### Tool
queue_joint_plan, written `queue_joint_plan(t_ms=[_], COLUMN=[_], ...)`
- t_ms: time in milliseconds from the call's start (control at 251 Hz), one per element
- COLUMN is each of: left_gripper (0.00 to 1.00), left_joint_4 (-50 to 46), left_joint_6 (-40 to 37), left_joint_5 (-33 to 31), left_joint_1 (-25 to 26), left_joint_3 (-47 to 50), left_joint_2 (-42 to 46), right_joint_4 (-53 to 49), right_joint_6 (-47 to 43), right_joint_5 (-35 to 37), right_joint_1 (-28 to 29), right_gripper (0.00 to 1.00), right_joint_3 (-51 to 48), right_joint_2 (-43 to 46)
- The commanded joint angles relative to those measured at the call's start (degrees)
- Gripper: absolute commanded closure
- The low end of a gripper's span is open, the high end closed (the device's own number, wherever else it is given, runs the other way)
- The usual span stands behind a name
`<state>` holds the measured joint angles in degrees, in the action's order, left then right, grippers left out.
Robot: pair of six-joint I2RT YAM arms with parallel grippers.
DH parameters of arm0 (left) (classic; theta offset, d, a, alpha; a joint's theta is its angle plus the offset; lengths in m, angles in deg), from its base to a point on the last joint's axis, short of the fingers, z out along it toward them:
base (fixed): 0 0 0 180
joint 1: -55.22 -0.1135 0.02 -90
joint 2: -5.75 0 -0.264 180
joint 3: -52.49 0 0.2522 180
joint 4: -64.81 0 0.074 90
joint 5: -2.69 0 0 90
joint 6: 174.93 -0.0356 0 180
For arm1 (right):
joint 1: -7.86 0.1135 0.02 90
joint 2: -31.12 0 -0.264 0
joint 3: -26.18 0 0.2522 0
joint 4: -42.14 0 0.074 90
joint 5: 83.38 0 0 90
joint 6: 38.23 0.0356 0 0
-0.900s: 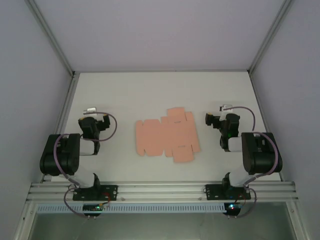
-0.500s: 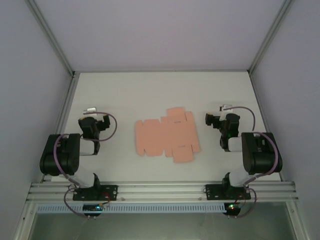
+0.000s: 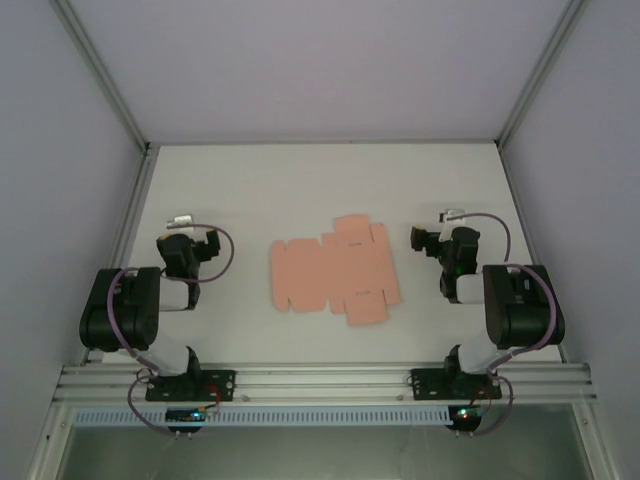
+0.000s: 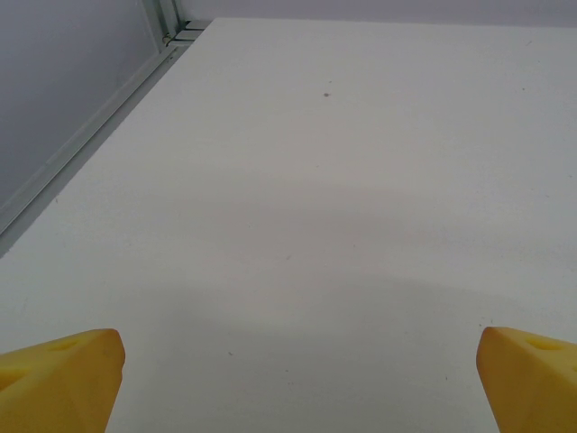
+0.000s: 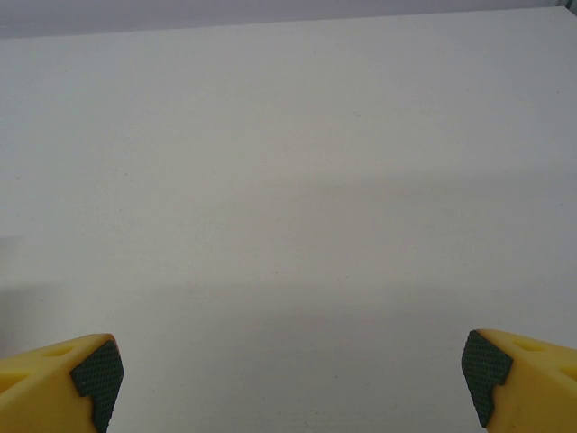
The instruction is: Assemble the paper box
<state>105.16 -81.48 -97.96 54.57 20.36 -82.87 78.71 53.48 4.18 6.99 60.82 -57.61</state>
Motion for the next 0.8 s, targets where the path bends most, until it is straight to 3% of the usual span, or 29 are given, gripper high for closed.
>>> queue_joint_plan(t_ms=[0, 331, 507, 678, 798], left_gripper=[0.0, 0.0, 0.01, 0.01, 0.0], left_joint_4=[1.9, -3.1, -25.2, -44.1, -48.5], left_joint_6=[-0.6, -0.9, 2.2, 11.3, 17.6], left_joint_5=[0.7, -0.1, -0.4, 8.1, 16.6], left_joint_1=[0.1, 0.4, 2.2, 5.1, 9.2], left_joint_3=[-1.2, -2.7, -10.5, -17.3, -17.7], left_joint_2=[0.7, 4.3, 14.8, 18.9, 18.4], right_joint_4=[-0.4, -3.7, -31.3, -52.0, -58.2], right_joint_6=[0.2, -0.1, 2.6, 12.0, 16.2], right_joint_5=[-0.7, 2.4, 9.9, 6.1, 3.6], right_joint_1=[-0.4, -0.1, 1.7, 8.0, 14.8], right_gripper=[0.01, 0.01, 0.01, 0.03, 0.11], right_joint_3=[0.6, 1.6, 13.8, 24.1, 26.7], right_joint_2=[-0.1, 3.3, 11.6, 12.3, 10.9])
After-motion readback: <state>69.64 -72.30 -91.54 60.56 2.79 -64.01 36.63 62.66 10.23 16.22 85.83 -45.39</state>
